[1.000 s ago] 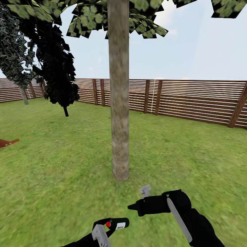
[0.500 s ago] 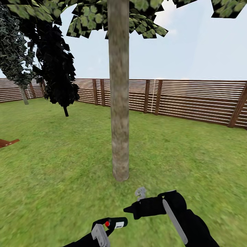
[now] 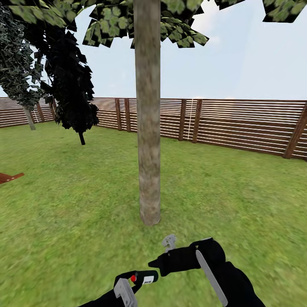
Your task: In the garden, pick up the pesticide atomizer on the floor and spray pesticide onto both trees until each tree trunk is fully covered.
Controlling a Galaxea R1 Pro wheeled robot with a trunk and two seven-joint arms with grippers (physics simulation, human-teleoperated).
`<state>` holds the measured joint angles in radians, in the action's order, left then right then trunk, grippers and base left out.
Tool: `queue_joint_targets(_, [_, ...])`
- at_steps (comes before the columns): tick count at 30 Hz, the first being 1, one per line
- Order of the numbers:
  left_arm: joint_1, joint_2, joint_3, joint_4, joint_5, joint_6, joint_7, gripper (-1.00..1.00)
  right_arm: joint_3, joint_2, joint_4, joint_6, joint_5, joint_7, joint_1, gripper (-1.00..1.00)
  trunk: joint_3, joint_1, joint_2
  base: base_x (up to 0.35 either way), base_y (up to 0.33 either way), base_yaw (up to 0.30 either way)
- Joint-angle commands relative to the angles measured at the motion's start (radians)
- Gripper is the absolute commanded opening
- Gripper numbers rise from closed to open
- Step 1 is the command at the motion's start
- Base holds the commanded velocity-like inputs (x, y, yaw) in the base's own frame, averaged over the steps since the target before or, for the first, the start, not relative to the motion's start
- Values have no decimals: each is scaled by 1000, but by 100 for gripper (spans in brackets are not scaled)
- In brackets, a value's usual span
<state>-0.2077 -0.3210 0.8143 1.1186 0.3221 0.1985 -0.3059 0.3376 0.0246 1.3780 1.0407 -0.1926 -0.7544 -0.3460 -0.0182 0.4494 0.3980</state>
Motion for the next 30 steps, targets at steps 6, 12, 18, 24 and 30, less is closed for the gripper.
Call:
queue_joint_targets(6, [-4, -4, 12, 9, 9, 9, -4, -100, 13, -2, 17, 6, -28, -10, -1, -100, -2, 1, 2, 0, 0, 0])
queue_joint_targets(12, [-4, -4, 12, 9, 9, 9, -4, -100, 13, -2, 23, 6, -31, -10, -1, -100, -2, 1, 2, 0, 0, 0])
queue_joint_targets(18, [-4, -4, 12, 9, 9, 9, -4, -100, 13, -2, 23, 6, -31, -10, -1, -100, -2, 1, 2, 0, 0, 0])
queue_joint_targets(24, [19, -10, 4, 10, 12, 10, -15, -100, -2, -25, 29, 6, -39, -12, 2, -100, -2, 1, 2, 0, 0, 0])
queue_joint_targets(30, [35, -12, 2, 10, 12, 10, -18, -100, -5, -79, 31, 6, -42, -13, 3, -100, -2, 1, 2, 0, 0, 0])
